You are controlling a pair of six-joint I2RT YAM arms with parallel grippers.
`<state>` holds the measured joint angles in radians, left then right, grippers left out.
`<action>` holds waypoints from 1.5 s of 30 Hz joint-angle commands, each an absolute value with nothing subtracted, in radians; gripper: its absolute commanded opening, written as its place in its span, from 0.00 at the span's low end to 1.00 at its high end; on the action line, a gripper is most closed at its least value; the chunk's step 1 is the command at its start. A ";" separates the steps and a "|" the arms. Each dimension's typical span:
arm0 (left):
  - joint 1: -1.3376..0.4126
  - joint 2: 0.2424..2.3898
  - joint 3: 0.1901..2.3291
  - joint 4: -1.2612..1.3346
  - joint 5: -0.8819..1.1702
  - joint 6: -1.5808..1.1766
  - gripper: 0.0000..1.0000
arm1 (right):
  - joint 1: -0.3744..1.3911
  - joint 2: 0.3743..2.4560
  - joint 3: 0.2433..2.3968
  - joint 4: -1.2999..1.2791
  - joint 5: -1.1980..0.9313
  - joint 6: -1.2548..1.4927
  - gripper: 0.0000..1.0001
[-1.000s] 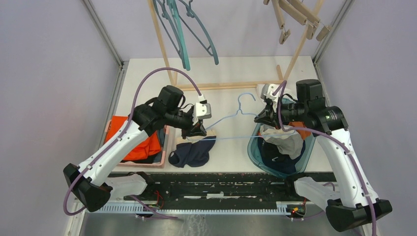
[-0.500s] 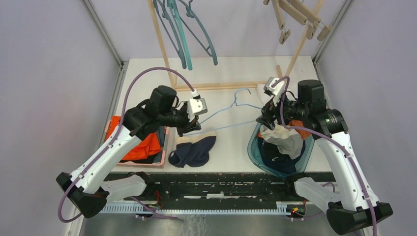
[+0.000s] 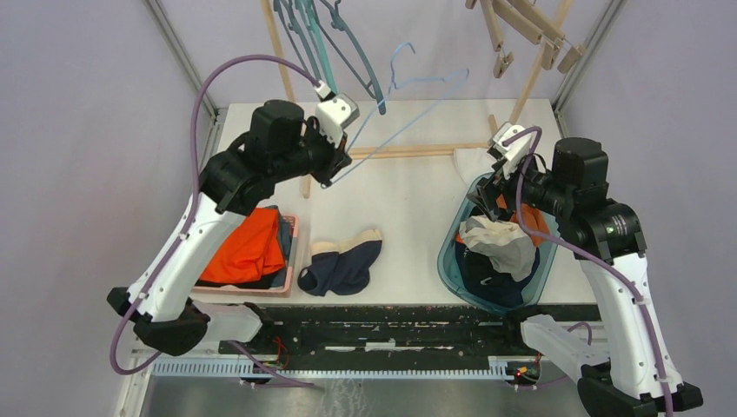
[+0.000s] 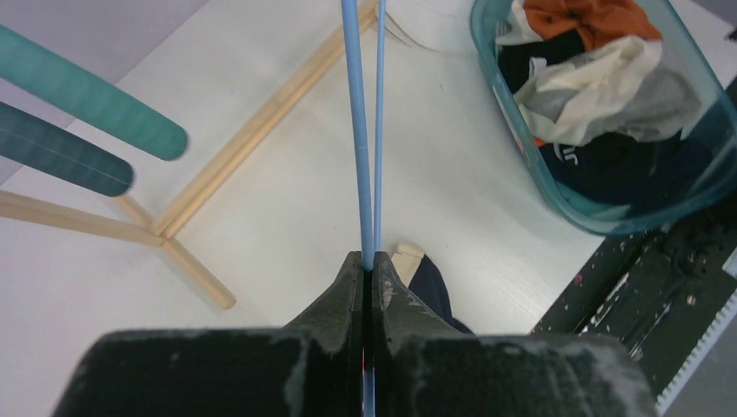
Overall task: Remove the underwear clipped to the hanger
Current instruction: Place the hanger at the clothesline.
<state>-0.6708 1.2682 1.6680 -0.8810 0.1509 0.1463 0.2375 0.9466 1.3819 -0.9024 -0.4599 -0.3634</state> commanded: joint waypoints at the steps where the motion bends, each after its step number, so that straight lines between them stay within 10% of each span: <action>1: -0.687 1.360 1.848 -0.872 0.010 0.000 0.03 | 0.233 0.944 1.429 -0.922 -0.323 -0.343 0.86; 17: -0.775 1.768 2.339 -0.832 -0.111 -0.054 0.03 | 0.182 0.960 1.418 -0.943 -0.338 -0.292 0.87; 45: -0.708 1.704 2.222 -0.774 -0.384 0.101 0.03 | 0.172 0.920 1.325 -0.904 -0.409 -0.305 0.87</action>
